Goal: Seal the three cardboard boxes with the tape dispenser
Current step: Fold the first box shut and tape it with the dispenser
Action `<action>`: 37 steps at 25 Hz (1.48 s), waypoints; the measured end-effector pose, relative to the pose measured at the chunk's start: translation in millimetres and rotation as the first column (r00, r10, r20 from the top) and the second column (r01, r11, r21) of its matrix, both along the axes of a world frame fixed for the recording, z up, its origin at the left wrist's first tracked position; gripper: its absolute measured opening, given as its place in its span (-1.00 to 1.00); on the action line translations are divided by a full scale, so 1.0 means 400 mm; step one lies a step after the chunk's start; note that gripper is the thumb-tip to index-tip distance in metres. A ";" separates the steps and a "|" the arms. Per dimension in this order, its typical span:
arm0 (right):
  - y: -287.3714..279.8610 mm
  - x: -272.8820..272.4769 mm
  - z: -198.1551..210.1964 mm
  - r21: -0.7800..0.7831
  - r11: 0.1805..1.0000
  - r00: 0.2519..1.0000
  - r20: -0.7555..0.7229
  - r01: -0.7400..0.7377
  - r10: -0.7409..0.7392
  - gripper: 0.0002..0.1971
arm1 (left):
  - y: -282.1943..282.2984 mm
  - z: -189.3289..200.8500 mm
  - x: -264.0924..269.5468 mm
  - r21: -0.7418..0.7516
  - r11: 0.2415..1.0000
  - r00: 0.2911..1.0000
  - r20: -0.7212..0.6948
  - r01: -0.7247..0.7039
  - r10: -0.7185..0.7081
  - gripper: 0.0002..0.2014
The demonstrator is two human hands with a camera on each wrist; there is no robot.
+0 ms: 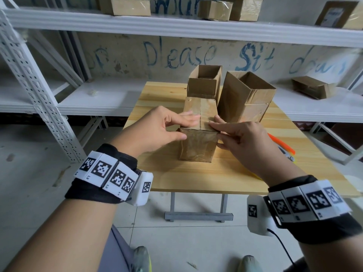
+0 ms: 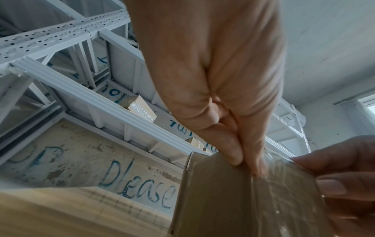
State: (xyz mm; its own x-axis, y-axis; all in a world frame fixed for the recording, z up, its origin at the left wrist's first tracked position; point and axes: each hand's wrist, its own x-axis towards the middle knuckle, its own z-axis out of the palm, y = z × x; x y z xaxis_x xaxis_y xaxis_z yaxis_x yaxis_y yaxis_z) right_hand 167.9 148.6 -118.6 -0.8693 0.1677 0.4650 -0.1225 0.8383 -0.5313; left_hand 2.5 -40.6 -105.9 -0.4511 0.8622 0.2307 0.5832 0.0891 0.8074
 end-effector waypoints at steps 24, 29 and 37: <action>-0.133 0.019 0.021 0.126 0.982 0.990 0.022 -0.144 0.142 -0.68 | -0.023 0.015 -0.007 0.104 0.885 0.861 -0.204 -0.455 0.466 -0.81; -0.117 0.027 0.029 0.144 0.979 0.987 -0.102 0.142 -0.128 -0.47 | -0.024 0.018 0.003 0.053 0.886 0.877 -0.126 -0.460 0.463 -0.71; -0.065 0.033 0.018 0.027 0.959 0.945 0.162 0.283 -0.283 -0.19 | -0.008 0.011 0.002 0.017 0.912 0.901 -0.147 -0.410 0.408 -0.38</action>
